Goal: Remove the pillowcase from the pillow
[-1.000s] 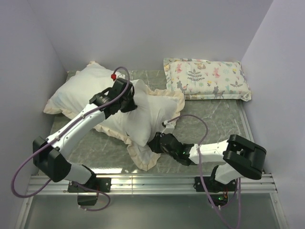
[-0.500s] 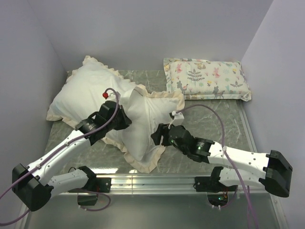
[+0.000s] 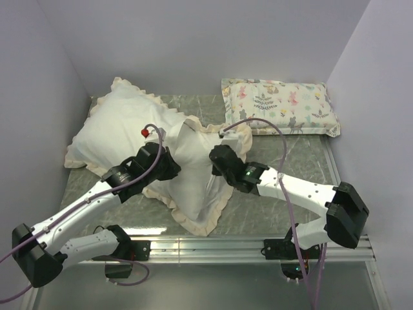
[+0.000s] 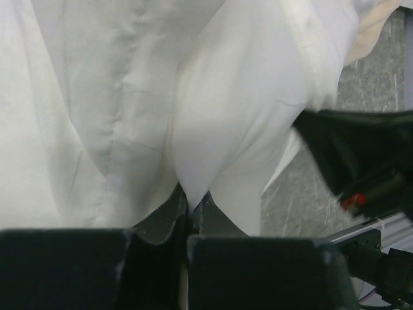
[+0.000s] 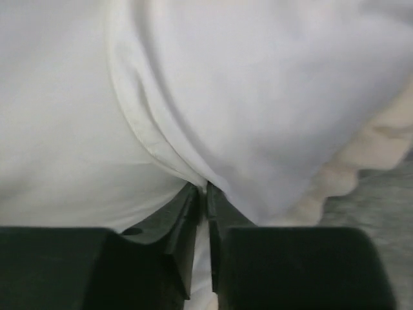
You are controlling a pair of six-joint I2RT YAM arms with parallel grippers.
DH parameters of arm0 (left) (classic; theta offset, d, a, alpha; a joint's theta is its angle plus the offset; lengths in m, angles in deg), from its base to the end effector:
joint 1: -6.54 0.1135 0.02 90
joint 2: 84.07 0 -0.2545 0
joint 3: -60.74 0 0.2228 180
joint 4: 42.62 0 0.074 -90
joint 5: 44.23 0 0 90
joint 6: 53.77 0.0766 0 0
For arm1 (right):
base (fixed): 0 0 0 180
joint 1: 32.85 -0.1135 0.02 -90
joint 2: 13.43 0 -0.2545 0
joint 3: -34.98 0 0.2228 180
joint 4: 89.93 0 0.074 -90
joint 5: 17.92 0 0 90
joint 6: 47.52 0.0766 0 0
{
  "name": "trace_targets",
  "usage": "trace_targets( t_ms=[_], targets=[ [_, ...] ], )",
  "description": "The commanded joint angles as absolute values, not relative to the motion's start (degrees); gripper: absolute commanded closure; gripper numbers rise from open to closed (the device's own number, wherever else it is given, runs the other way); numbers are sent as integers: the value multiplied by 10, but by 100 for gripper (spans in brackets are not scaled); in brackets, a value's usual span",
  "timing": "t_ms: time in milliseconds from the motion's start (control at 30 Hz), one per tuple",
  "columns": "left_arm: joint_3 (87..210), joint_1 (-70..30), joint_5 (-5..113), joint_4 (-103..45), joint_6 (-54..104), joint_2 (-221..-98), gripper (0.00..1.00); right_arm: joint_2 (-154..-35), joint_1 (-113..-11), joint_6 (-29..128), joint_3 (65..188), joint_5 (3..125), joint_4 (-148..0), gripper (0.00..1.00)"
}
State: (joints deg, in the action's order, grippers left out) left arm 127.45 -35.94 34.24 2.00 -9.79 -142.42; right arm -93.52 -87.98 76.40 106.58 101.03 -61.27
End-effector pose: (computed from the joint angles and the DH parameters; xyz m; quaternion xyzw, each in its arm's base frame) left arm 0.1778 -0.1421 0.2744 -0.0728 0.8857 -0.2496 0.3846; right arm 0.2071 0.2323 0.2461 -0.0502 0.8728 0.1426 0.4642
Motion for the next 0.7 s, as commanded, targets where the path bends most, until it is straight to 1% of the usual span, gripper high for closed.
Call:
trace_targets(
  t_ms=[0,33,100,167,267,300,367,400,500,667],
  targets=[
    [1305,-369,352,61,-111,-1369,99,-912,-817,743,1061,1076,-568,88],
    [1308,-369,351,67,-112,-1363,100,-909,-786,741,1060,1070,-570,90],
    [1312,-369,350,78,-112,-1344,100,-895,-756,730,1050,1036,-594,94],
    [1313,-369,350,91,-112,-1329,100,-898,-708,728,1055,996,-604,96],
    [1314,-369,352,105,-115,-1304,99,-923,-649,717,1076,962,-625,96],
    [1316,-369,354,110,-114,-1295,100,-932,-635,716,1083,924,-631,97],
    [1318,-369,354,125,-112,-1288,100,-953,-607,715,1103,899,-640,97],
    [1320,-369,354,130,-111,-1282,100,-960,-581,717,1111,861,-642,98],
    [1322,-370,356,146,-109,-1272,99,-991,-540,718,1143,816,-649,98],
    [1322,-370,376,157,-105,-1261,99,-1053,-523,718,1198,741,-654,98]
  ],
)
